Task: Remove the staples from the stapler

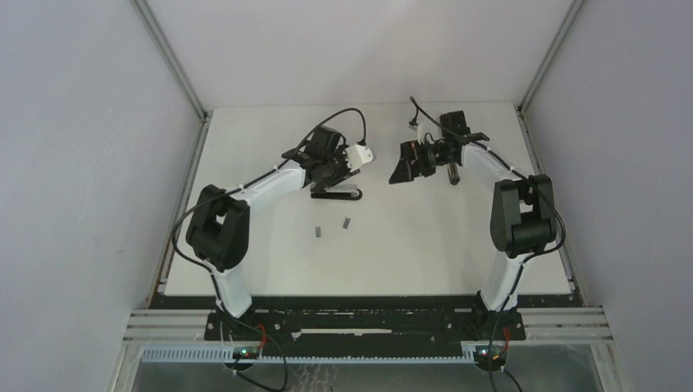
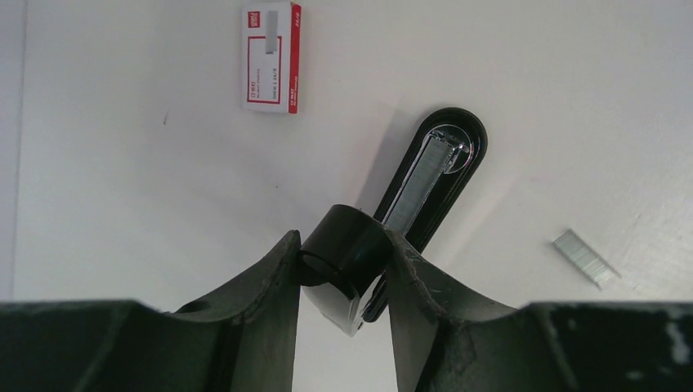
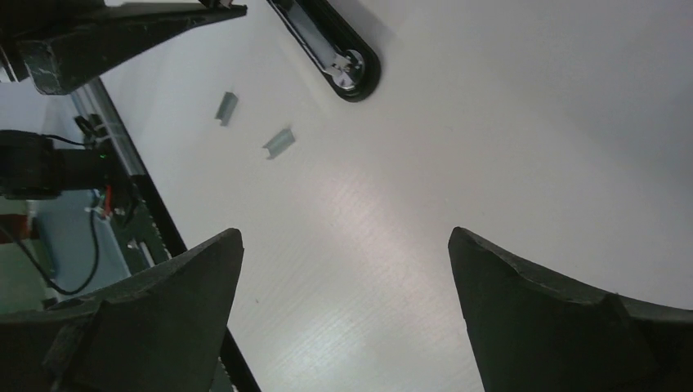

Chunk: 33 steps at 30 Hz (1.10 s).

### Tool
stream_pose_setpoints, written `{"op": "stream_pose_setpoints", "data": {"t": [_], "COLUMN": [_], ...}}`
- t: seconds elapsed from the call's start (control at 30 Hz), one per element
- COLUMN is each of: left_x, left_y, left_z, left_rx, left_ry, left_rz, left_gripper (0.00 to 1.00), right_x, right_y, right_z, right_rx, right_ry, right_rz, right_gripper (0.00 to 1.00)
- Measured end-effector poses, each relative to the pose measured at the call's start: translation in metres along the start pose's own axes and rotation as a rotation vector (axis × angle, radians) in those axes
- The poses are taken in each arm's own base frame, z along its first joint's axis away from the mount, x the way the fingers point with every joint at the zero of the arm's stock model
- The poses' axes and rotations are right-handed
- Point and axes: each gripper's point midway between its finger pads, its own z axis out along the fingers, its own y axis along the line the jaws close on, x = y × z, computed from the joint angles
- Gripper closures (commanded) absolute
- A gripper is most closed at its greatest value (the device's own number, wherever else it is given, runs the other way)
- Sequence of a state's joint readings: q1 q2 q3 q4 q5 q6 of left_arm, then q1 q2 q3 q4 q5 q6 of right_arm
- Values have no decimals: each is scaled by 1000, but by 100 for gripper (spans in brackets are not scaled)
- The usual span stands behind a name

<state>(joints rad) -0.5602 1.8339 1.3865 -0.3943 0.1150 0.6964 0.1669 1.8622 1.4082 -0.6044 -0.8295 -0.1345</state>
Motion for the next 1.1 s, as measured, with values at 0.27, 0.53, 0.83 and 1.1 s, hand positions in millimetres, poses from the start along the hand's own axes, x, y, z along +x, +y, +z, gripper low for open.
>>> {"op": "stream_pose_setpoints", "data": {"t": [0.27, 0.53, 0.83, 1.1], "left_x": [-10, -16, -21, -22], "left_y": [-2, -11, -15, -17], "left_z": [-2, -10, -8, -7], "left_rx": [-57, -67, -74, -77], "left_ry": [-91, -182, -246, -272], "left_rz": [-159, -245, -295, -312], "left_gripper": [57, 57, 57, 57], "right_x": [-10, -17, -13, 0], "right_y": [25, 39, 23, 13], "right_z": [22, 50, 77, 96], "right_rx": [-130, -228, -244, -273], "right_ry": [-45, -36, -30, 7], "right_rz": [164, 333, 552, 689], "right_gripper": [11, 16, 24, 28]}}
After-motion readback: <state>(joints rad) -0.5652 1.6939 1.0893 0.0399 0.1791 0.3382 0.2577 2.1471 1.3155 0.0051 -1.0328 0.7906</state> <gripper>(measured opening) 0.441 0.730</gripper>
